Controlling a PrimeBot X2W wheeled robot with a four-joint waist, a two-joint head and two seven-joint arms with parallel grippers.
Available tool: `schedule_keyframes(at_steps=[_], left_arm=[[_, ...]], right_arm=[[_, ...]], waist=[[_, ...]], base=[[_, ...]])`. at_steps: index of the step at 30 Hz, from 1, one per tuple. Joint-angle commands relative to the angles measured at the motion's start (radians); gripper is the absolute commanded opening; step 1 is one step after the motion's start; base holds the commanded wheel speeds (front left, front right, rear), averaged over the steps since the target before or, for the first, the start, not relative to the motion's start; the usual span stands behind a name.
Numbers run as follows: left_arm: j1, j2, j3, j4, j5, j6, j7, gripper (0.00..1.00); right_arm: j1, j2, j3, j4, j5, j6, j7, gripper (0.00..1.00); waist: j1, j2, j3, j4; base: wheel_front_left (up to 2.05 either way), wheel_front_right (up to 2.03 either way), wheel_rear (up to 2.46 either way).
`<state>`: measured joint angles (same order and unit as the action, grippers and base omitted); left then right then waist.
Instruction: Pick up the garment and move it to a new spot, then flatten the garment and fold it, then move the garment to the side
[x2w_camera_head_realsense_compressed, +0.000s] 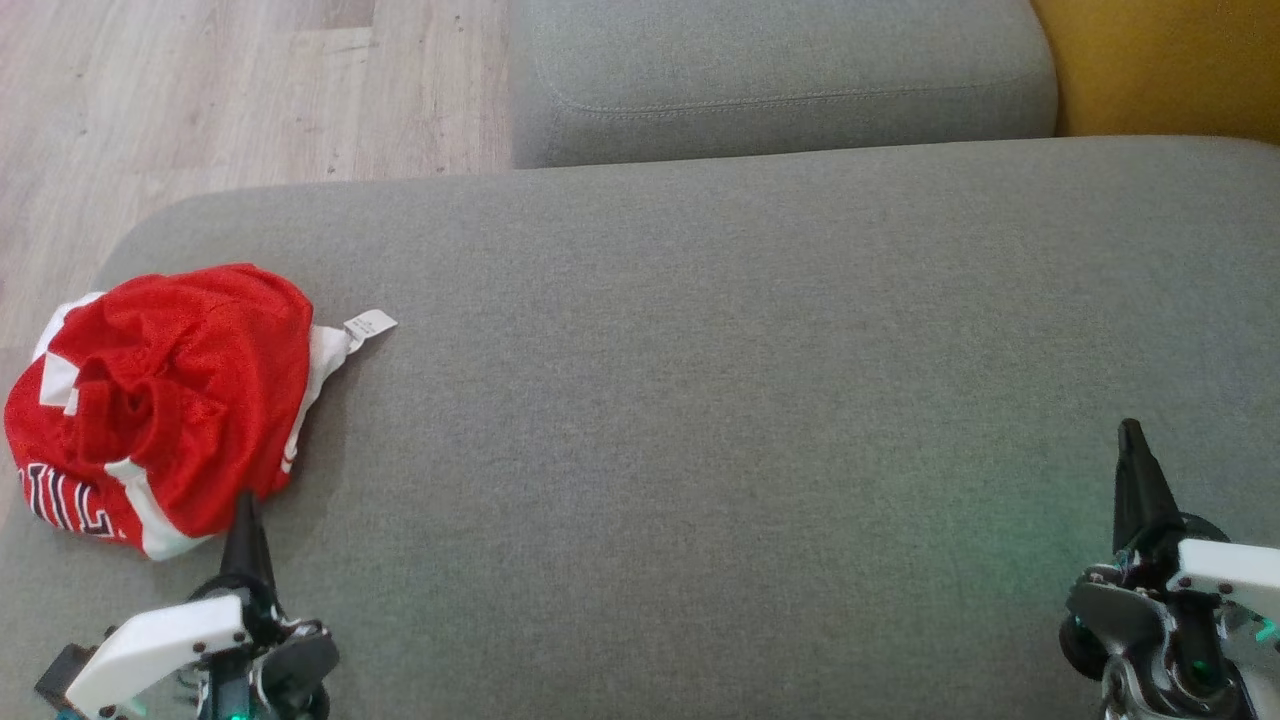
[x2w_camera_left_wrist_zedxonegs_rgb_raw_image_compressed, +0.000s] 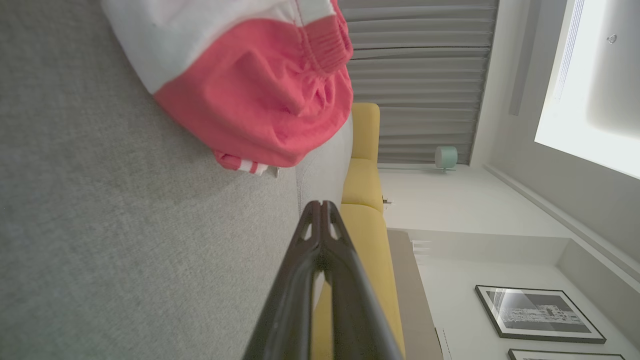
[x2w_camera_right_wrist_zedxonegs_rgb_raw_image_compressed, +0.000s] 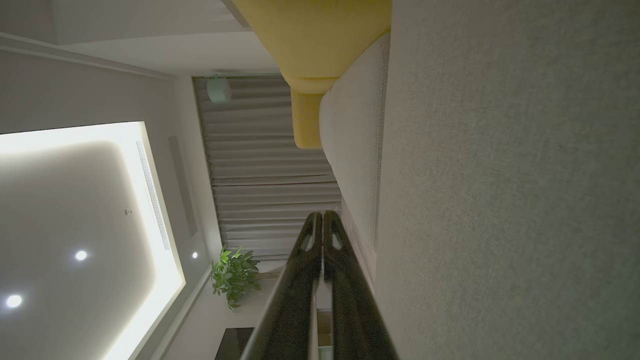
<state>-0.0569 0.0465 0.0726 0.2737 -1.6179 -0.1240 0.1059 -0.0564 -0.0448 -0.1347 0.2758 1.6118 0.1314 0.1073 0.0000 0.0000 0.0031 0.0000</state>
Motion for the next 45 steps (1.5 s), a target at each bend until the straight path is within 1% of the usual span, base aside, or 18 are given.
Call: schedule_keyframes(at_steps=[1, 45], left_arm=[[-0.051, 0.004, 0.041, -0.029, 0.009, -0.007, 0.007, 0.0], [-0.051, 0.004, 0.041, -0.029, 0.009, -0.007, 0.007, 0.0]], right_arm=[[-0.051, -0.005, 0.021, -0.031, -0.003, -0.001, 0.006, 0.0], [-0.051, -0.005, 0.021, -0.031, -0.003, -0.001, 0.006, 0.0]], waist=[[0.0, 0.0, 0.0, 0.0], [0.0, 0.0, 0.0, 0.0]], base=[[0.0, 0.0, 0.0], [0.0, 0.0, 0.0]])
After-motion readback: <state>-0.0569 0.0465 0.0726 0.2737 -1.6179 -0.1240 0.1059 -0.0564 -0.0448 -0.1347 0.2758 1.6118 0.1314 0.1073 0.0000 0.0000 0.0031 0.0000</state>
